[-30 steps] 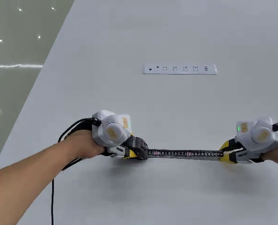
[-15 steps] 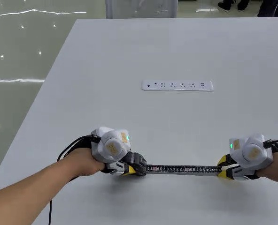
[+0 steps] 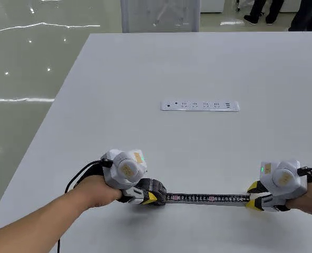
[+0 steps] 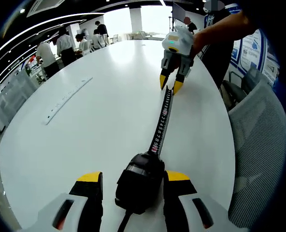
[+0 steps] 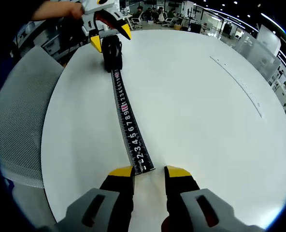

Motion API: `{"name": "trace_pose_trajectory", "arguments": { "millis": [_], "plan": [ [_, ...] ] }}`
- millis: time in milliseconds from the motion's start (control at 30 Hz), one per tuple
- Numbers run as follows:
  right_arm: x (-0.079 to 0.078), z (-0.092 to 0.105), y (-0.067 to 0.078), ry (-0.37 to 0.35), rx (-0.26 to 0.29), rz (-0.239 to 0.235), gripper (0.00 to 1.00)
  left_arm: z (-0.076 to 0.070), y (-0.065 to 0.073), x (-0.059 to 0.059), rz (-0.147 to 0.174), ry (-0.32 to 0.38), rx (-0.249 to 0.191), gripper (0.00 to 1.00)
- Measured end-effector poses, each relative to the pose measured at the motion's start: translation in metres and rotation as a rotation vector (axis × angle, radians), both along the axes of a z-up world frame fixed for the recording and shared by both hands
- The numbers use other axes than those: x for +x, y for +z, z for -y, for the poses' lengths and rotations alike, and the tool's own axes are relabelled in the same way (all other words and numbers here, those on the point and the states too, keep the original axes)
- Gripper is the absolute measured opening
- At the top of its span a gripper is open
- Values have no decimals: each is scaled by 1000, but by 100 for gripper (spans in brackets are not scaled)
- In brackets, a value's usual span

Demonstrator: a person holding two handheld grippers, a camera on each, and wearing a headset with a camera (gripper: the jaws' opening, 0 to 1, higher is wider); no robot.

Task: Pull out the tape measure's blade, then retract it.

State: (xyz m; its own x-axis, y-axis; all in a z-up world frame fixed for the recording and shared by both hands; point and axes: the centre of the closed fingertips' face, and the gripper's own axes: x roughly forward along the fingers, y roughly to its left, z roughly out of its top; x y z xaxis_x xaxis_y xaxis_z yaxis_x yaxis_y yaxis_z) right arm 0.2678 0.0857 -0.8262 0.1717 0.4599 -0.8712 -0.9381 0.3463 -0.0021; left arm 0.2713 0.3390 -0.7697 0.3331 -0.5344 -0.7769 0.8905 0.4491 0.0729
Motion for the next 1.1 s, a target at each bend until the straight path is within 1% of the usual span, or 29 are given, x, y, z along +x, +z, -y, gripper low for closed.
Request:
{"name": "trace_pose_trajectory", "arguments": {
  "millis": [33,67,100,267,367,400,467,533,567,633,833,967,1100],
  "plan": [
    [0,1,0,-12,7,-5,22,-1,1,0,-1,11,-5,47],
    [-1,1,0,-9,15,-5,23,-2,2,0,2,20,-7,47],
    [-2,0,0,-24,21,-6,24,-3,2,0,1,23,-2,48],
    [-6,3,1,-64,22,-2,25,-11,6,-2,4,84,-21,51],
    [-8,3,3,-108,42,0,29,-16,10,-4,-3,132,-45,53],
    [-8,4,3,-137,54,-2,29,-18,11,-4,0,151,-54,54],
    [-8,5,5,-170,68,2,32,-21,12,-5,0,168,-63,56],
    [-9,5,8,-203,92,2,33,-26,13,-6,5,200,-65,56],
    [-9,5,9,-240,109,-1,34,-27,14,-7,2,216,-75,57],
    [-11,6,11,-277,125,-6,38,-29,16,-8,3,236,-80,58],
    [-18,6,21,-347,161,-2,45,-31,20,-15,3,286,-109,62],
    [-24,3,29,-378,185,-3,51,-34,23,-19,7,324,-121,65],
    [-30,-1,35,-383,197,2,55,-37,23,-22,0,356,-129,70]
  ]
}}
